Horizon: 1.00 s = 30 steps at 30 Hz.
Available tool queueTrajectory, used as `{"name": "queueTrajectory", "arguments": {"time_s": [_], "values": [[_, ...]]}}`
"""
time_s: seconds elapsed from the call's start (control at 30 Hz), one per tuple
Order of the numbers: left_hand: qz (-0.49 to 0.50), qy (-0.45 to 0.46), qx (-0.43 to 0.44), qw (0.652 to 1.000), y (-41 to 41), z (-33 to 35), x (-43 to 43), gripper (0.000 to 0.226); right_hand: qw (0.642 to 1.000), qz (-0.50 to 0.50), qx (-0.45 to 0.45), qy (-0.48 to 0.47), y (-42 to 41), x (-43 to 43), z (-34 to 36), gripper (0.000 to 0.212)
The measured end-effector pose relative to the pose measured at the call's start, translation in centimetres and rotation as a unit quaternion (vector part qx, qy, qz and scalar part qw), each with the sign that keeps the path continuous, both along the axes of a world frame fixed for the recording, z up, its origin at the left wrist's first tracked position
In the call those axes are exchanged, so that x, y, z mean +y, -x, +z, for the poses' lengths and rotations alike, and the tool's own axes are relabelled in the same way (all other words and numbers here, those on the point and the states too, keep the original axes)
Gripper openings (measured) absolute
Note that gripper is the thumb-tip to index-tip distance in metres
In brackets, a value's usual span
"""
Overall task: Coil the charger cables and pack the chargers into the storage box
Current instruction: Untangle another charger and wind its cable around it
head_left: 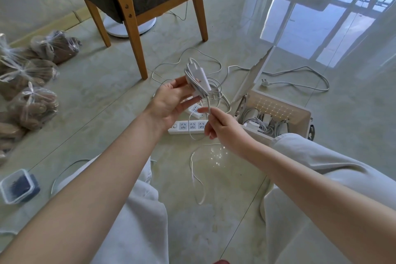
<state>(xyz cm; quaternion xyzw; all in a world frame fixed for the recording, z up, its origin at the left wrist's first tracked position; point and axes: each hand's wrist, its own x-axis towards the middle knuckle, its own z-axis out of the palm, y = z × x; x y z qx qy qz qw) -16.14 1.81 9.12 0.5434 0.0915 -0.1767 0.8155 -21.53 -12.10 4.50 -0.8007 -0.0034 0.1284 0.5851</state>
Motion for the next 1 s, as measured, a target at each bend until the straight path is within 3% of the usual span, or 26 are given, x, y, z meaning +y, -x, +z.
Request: {"name": "queueTrajectory", "arguments": {"time_s": [0.1,0.27,0.4,0.47,0.67,0.87,0.93,1.0], "values": [[0.056,-0.030,0.007,0.998,-0.2,-0.1,-0.1,0.016,0.999,0.023,0.005,0.040,0.4,0.4,0.0,0.029],[0.099,-0.178,-0.081,0.976,0.0,-0.3,-0.6,0.028,0.993,0.051,-0.030,0.100,0.7,0.3,0.3,0.030],[0.081,-0.383,-0.200,0.898,-0.1,-1.1,-0.3,0.023,0.988,0.076,-0.063,0.121,1.2,0.6,0.7,0.027],[0.071,-0.433,-0.241,0.866,-0.1,-1.3,-0.2,0.017,0.986,0.071,-0.077,0.133,1.1,0.4,1.0,0.026],[-0.020,-0.526,-0.327,0.785,-0.2,-1.9,0.2,0.016,0.973,0.003,-0.120,0.195,0.3,-0.9,1.9,0.021],[-0.134,-0.616,-0.362,0.687,0.2,-2.0,0.3,0.032,0.915,0.013,-0.232,0.330,-0.2,-2.2,2.1,0.024],[-0.173,-0.625,-0.353,0.674,0.1,-2.1,0.5,0.029,0.893,0.013,-0.265,0.365,-0.7,-2.7,1.8,0.027],[-0.202,-0.606,-0.338,0.691,0.0,-2.1,0.7,0.020,0.877,0.013,-0.294,0.379,-1.2,-3.2,1.2,0.026]]}}
